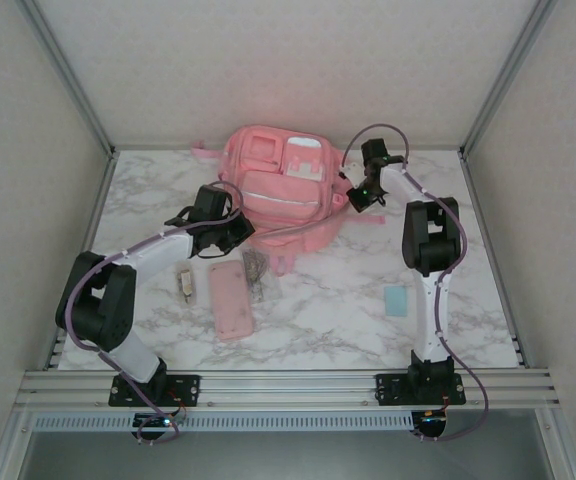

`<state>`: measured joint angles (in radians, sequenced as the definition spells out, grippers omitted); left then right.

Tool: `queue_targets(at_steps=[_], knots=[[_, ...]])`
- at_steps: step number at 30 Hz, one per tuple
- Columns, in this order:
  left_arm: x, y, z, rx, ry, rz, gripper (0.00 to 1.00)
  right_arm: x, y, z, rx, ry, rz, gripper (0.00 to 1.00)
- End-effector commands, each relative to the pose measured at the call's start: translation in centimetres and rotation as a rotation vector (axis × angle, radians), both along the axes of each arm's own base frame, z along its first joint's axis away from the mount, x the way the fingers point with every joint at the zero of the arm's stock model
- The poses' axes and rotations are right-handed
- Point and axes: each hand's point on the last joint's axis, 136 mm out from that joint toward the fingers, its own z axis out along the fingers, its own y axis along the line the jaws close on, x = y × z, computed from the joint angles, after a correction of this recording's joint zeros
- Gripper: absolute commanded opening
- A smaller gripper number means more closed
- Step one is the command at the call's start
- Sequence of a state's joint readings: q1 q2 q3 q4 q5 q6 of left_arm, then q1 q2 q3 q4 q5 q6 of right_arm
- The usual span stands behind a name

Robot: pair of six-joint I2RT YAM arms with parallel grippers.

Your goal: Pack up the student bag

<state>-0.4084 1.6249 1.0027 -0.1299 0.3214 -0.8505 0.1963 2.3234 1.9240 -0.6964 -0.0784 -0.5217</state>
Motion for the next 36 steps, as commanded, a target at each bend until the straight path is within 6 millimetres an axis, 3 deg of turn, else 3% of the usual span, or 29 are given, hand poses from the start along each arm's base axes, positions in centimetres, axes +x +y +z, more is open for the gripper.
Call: queue_targets(at_steps=[1,3,5,8,11,16,23,26,30,36], knots=[[-0.2,1.8,2.9,0.022,-0.046,-0.007,0.00,6.3,-3.8,4.9,-0.067,-0.242,-0.128,0.00],[0.0,1.8,3.0,0.022,-0.053,-0.008,0.00,5.3,-2.8,6.2,-0.021,-0.228,-0.108,0.04],[0.3,1.7,3.2,0.018,-0.064,-0.006,0.00,3.7,-1.5,7.9,0.058,-0.200,-0.094,0.20],[0.6,1.5,3.4,0.013,-0.073,-0.006,0.00,0.4,0.1,9.6,0.146,-0.138,-0.079,0.32],[0.8,1.4,3.2,0.013,-0.072,-0.012,0.00,-1.5,1.5,11.2,0.212,-0.119,-0.082,0.36],[0.7,1.8,2.7,0.069,-0.071,-0.039,0.00,-1.9,4.5,12.7,0.340,-0.083,-0.154,0.42],[2.6,7.1,4.3,0.224,-0.114,0.005,0.00,-1.2,8.3,10.2,0.383,0.027,-0.145,0.42],[3.9,9.7,4.9,0.260,-0.132,0.060,0.00,-1.6,10.3,9.6,0.437,0.066,-0.058,0.43],[5.8,13.4,4.6,0.272,-0.118,0.150,0.00,-2.3,11.8,8.3,0.384,0.034,0.112,0.43],[7.6,13.5,4.3,0.208,-0.103,0.152,0.00,-3.7,13.0,6.3,0.342,0.013,0.297,0.43]])
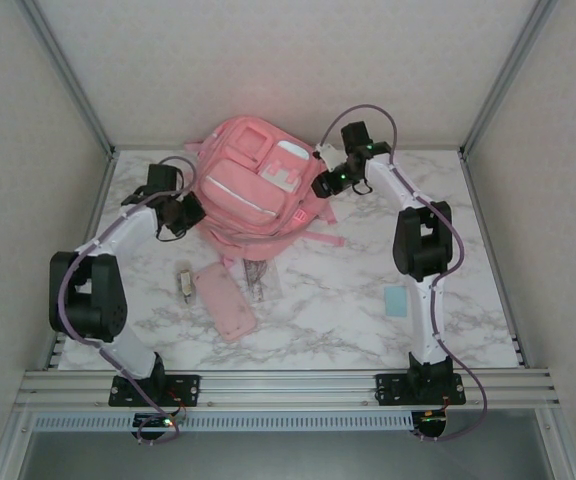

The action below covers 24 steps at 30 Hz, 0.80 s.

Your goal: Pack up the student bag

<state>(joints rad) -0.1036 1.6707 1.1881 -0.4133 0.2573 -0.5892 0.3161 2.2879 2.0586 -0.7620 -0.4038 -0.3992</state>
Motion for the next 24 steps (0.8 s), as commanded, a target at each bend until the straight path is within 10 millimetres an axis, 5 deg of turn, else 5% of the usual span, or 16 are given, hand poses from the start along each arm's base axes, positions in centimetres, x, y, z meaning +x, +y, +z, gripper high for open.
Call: queue_targets(at_steps=[1,9,19,24], knots=[[3.2,0.0,3.1,-0.006,-0.122,-0.009,0.00,-1.7,1.7,-1.3,-0.016,-0.041,0.170,0.42],[3.6,-0.7,1.9,-0.035,-0.090,-0.032,0.00,-2.3,4.0,-4.1,-0.043,-0.052,0.244,0.41],[3.8,-1.2,2.2,-0.068,-0.097,-0.037,0.00,-0.2,4.4,-6.6,-0.167,-0.062,0.235,0.40],[4.0,-1.6,2.6,-0.095,-0.104,-0.044,0.00,-0.4,5.1,-7.1,-0.167,-0.055,0.277,0.21]])
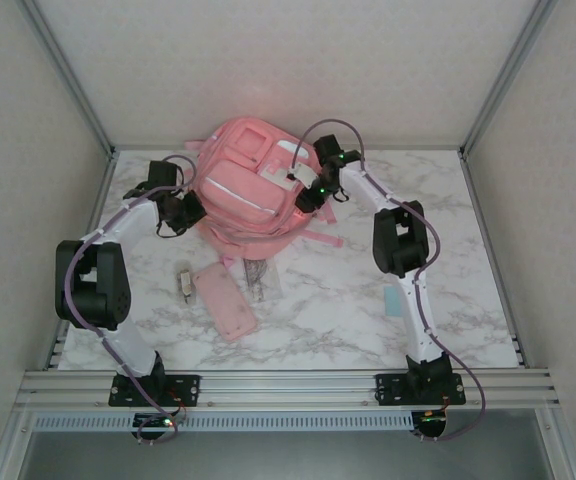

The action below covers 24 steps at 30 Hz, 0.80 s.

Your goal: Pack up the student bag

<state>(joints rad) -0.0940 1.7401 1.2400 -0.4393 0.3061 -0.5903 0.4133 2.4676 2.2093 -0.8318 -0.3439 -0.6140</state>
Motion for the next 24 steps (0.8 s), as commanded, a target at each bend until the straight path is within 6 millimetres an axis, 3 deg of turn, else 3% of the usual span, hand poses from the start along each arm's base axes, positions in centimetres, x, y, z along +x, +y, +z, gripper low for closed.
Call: queue_targets(at_steps=[1,5,9,14,20,24], knots=[[3.3,-1.2,3.7,-0.063,-0.150,-0.023,0.00,0.3,0.7,-1.6,-0.024,-0.016,0.035,0.14],[3.3,-1.2,3.9,-0.071,-0.155,-0.020,0.00,-0.2,1.1,-0.3,0.009,0.000,0.043,0.00],[3.2,-1.7,3.8,-0.083,-0.155,-0.026,0.00,-0.8,1.3,2.3,0.040,0.006,0.032,0.00],[3.3,-1.8,3.6,-0.077,-0.156,-0.031,0.00,-3.4,1.4,5.4,0.102,0.108,0.004,0.00],[4.5,-1.9,3.5,-0.052,-0.158,-0.053,0.00,-7.0,1.6,7.0,0.164,0.275,-0.026,0.00],[5.7,-2.3,3.6,-0.032,-0.159,-0.081,0.00,-7.9,1.2,7.4,0.188,0.274,-0.037,0.00]])
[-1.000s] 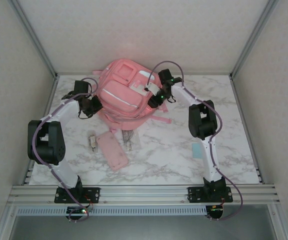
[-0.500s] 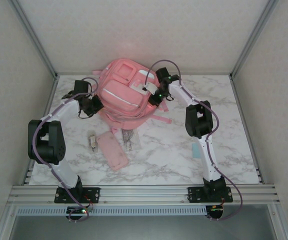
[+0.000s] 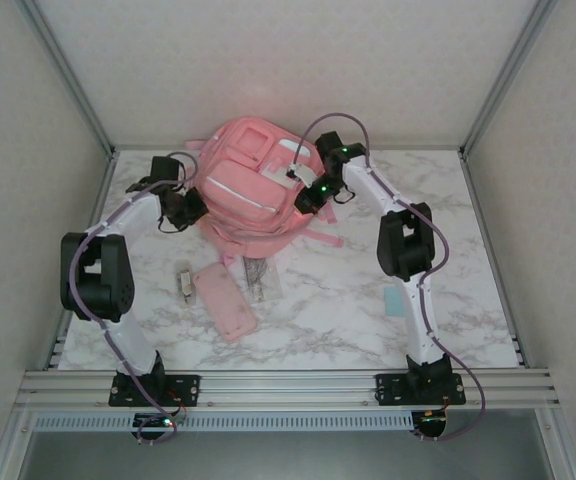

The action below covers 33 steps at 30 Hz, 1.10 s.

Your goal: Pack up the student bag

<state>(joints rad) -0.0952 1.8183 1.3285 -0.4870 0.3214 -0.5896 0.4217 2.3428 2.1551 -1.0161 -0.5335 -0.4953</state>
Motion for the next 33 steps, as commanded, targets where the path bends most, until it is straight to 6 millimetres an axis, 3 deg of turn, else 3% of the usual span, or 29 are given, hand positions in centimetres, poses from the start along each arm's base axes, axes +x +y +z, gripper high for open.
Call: queue_targets(at_steps=[1,3,4,6,10,17,24,26,33], knots=[[4.7,-1.9,4.1,-0.021,-0.194,-0.074,0.00,-1.3,0.0,2.8,0.058,0.015,-0.027,0.00],[5.2,-1.9,4.3,-0.011,-0.196,-0.081,0.00,0.5,-0.9,2.6,0.029,-0.032,-0.096,0.00],[5.2,-1.8,4.2,0.000,-0.191,-0.084,0.00,1.4,-1.5,2.4,0.014,-0.046,-0.128,0.05],[5.3,-1.2,4.5,0.039,-0.190,-0.087,0.01,3.1,-2.4,2.5,0.003,-0.049,-0.183,0.27],[5.5,-0.6,4.5,0.056,-0.187,-0.082,0.01,5.1,-2.2,1.9,0.048,-0.018,-0.220,0.47],[5.5,-1.2,3.9,0.022,-0.169,-0.089,0.01,7.9,-1.2,-0.3,0.072,0.002,-0.272,0.60],[5.6,-1.5,4.5,0.000,-0.183,-0.093,0.01,8.3,-0.7,-2.5,0.081,0.060,-0.303,0.66],[5.6,-1.6,4.7,-0.004,-0.187,-0.092,0.01,8.0,-0.9,-3.1,0.068,0.078,-0.307,0.79],[5.7,-1.9,5.0,-0.026,-0.198,-0.090,0.02,5.9,-0.3,-4.3,0.049,0.138,-0.274,0.78]])
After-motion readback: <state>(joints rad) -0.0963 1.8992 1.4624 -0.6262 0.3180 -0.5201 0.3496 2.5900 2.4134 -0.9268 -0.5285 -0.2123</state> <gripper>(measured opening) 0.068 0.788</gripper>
